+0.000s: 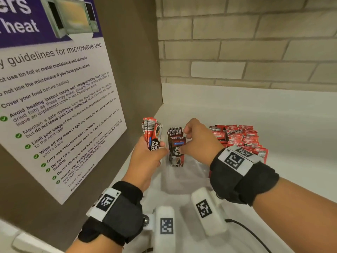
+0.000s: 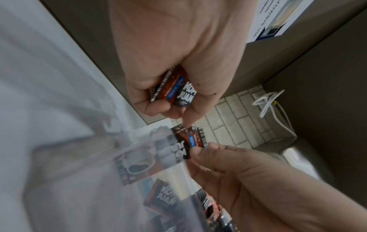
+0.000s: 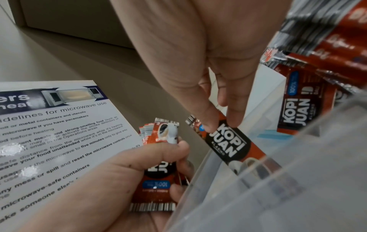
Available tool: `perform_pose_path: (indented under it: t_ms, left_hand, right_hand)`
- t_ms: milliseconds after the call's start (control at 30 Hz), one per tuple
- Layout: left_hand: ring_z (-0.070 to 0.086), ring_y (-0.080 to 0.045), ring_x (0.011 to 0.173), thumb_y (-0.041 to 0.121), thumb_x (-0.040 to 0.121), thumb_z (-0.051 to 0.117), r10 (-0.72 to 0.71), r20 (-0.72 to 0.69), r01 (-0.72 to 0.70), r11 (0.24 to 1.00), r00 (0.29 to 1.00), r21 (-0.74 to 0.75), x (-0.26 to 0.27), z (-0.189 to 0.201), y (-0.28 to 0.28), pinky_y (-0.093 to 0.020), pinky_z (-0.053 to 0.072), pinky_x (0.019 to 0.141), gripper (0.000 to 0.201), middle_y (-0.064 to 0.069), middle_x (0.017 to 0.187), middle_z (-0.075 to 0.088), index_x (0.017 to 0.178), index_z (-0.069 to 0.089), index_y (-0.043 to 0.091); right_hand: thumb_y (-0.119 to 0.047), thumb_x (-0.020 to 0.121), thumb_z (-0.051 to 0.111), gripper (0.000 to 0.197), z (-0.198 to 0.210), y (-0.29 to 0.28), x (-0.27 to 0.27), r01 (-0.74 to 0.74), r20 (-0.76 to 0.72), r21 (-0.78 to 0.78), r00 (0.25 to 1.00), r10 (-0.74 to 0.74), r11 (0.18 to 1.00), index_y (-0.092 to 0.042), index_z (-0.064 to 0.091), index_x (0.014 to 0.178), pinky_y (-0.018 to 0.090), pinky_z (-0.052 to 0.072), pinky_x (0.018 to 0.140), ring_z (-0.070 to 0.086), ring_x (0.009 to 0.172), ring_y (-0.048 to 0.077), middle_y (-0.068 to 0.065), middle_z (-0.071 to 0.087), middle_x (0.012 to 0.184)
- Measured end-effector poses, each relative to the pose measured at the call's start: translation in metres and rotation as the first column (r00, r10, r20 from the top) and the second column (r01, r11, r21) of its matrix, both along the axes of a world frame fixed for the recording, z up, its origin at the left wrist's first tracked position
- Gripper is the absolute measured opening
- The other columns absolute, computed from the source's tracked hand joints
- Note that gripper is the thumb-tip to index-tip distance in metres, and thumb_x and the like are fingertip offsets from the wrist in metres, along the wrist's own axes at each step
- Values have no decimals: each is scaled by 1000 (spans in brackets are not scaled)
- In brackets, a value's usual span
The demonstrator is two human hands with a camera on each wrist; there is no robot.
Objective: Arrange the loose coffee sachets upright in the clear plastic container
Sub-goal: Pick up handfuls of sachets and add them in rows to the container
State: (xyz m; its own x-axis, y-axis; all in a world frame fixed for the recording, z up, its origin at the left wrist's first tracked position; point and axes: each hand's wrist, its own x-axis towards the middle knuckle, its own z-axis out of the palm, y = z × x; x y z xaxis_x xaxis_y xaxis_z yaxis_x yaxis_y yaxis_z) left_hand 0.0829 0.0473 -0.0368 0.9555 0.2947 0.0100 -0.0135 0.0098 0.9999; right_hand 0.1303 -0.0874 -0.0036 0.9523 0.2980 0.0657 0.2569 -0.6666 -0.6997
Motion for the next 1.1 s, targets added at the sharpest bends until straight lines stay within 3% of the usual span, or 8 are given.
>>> perform_pose_path:
  t_ms: [167,367,533,600,700,833,967,1100]
  left_hand:
    - [56,6,56,-13,78,62,-47,32,46,999,998,29,1,-2,-4,-8,43,50,45,7,81,63,111,57,18]
    - [52,-1,58,-4,85,60,11,27,-11,1000,1000,14,-2,-2,-3,-14,41,52,28,2,75,56,102,56,17]
    - [48,-12,59,7,90,51,14,12,-9,934,1000,-357,-7,14,2,-21,35,44,11,-4,78,57,99,54,14]
    - [49,-14,58,7,82,44,-66,57,86,837,996,-541,-11,27,4,-20,35,42,16,-6,75,59,95,54,9]
    - [58,-18,61,7,74,40,-120,107,161,761,987,-628,-11,39,5,-24,45,48,28,-10,79,61,97,57,3]
    - [69,-24,76,-6,85,38,-104,139,164,822,985,-545,-8,47,2,-29,57,61,38,-17,96,66,119,55,-5]
    - [71,-23,84,-9,87,48,-149,134,189,911,980,-367,-11,52,2,-33,59,67,32,-15,103,71,114,61,2]
    - [72,-24,84,-7,85,57,-242,72,252,950,968,-185,-19,54,8,-30,57,60,29,-13,100,73,105,63,12]
  right_hand:
    - [6,78,60,37,-4,-1,2,22,-2,47,1000,-22,999,-13,37,100,19,35,56,48,88,21,9,45,102]
    - [5,81,56,32,-2,-5,-2,18,-15,79,1000,-17,997,-12,38,102,14,32,58,46,93,21,10,45,110]
    - [-2,85,56,19,10,-9,-10,-59,-19,159,998,63,986,-14,49,96,16,36,57,50,84,18,5,49,101]
    - [-6,86,58,15,19,-6,-14,-71,-30,283,996,83,956,-14,52,97,13,36,51,54,80,19,3,52,96]
    - [-11,85,62,18,31,0,-22,-58,-92,451,989,111,890,-13,53,101,8,38,45,56,78,17,1,52,92]
    - [-10,80,69,27,28,9,-35,-82,-107,562,979,171,823,-10,53,101,28,48,69,50,76,13,-4,52,84]
    - [-10,82,66,32,29,4,-27,-56,21,531,998,53,846,-23,50,107,9,41,59,47,75,9,0,49,104]
    - [-12,86,63,46,57,-11,-14,-166,138,369,983,123,914,-29,48,125,6,43,59,52,73,6,-3,51,110]
